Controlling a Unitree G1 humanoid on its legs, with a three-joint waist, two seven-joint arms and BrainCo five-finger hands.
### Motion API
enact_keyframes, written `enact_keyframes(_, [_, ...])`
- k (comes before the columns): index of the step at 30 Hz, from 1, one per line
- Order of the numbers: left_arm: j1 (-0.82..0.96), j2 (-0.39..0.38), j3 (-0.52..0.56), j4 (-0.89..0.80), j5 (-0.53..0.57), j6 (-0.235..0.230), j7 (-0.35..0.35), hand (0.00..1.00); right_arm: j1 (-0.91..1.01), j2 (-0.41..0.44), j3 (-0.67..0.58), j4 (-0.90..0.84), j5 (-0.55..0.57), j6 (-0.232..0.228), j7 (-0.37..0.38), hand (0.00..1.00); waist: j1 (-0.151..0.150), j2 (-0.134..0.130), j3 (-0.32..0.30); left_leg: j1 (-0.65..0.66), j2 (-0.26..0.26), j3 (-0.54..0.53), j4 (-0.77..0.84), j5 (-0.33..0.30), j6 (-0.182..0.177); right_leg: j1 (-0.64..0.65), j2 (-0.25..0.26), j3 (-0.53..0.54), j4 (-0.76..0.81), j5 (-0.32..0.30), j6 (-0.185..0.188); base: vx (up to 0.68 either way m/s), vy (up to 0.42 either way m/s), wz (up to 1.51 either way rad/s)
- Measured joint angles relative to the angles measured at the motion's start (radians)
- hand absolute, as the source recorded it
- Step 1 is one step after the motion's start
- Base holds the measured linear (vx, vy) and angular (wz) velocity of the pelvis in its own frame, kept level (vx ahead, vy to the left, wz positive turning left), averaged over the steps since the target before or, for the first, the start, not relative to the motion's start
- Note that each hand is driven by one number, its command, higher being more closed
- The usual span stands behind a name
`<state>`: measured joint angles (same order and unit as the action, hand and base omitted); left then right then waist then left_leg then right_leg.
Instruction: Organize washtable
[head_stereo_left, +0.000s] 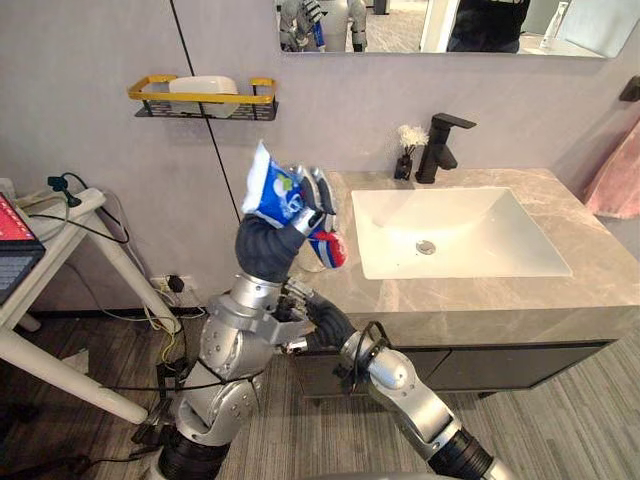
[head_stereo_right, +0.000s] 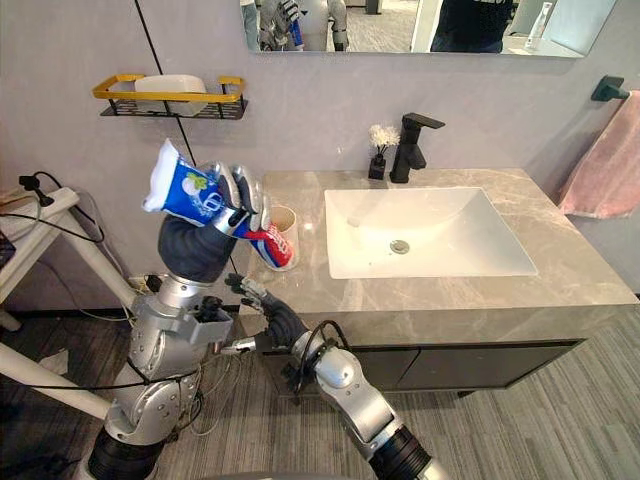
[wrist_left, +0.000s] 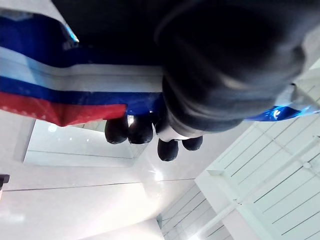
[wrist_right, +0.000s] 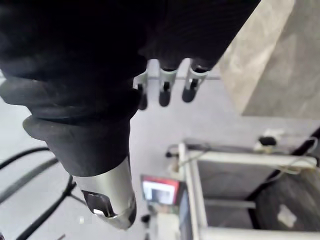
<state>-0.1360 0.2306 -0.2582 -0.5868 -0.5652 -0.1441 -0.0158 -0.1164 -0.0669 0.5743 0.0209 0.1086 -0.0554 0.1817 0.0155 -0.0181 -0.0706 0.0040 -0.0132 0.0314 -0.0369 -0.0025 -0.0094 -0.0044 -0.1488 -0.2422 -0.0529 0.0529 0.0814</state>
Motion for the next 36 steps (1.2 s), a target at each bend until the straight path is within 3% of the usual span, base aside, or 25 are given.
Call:
enact_keyframes(10, [-0.153, 0.064, 0.118, 0.120, 0.064, -0.033, 0.048, 1.00, 0.019, 0.022, -0.021, 0.000, 0.008, -0.001, 0.043, 0.00, 0.000, 0.015, 0.000, 0.006, 0.009, 0.017, -0.004, -0.002, -0.003, -0.004, 0.009, 0.013, -0.002, 0.002, -0.003, -0.01, -0.009, -0.05])
enact_keyframes(20, [-0.428, 0.168, 0.203, 0.472, 0.148, -0.041, 0.144, 1.00, 0.209, 0.015, -0.062, 0.000, 0.038, 0.000, 0.086, 0.00, -0.005, 0.020, 0.000, 0.006, 0.010, 0.036, -0.019, -0.003, -0.003, -0.020, 0.012, 0.032, -0.004, 0.003, -0.004, 0.00, 0.000, -0.05])
enact_keyframes(36, [-0.477, 0.177, 0.231, 0.625, 0.184, -0.034, 0.169, 1.00, 0.282, -0.030, -0.169, -0.005, 0.037, -0.001, 0.099, 0.00, -0.046, 0.012, 0.039, -0.040, 0.018, 0.079, 0.009, -0.023, -0.010, -0.068, 0.023, 0.094, -0.032, 0.027, -0.008, -0.01, -0.008, -0.10])
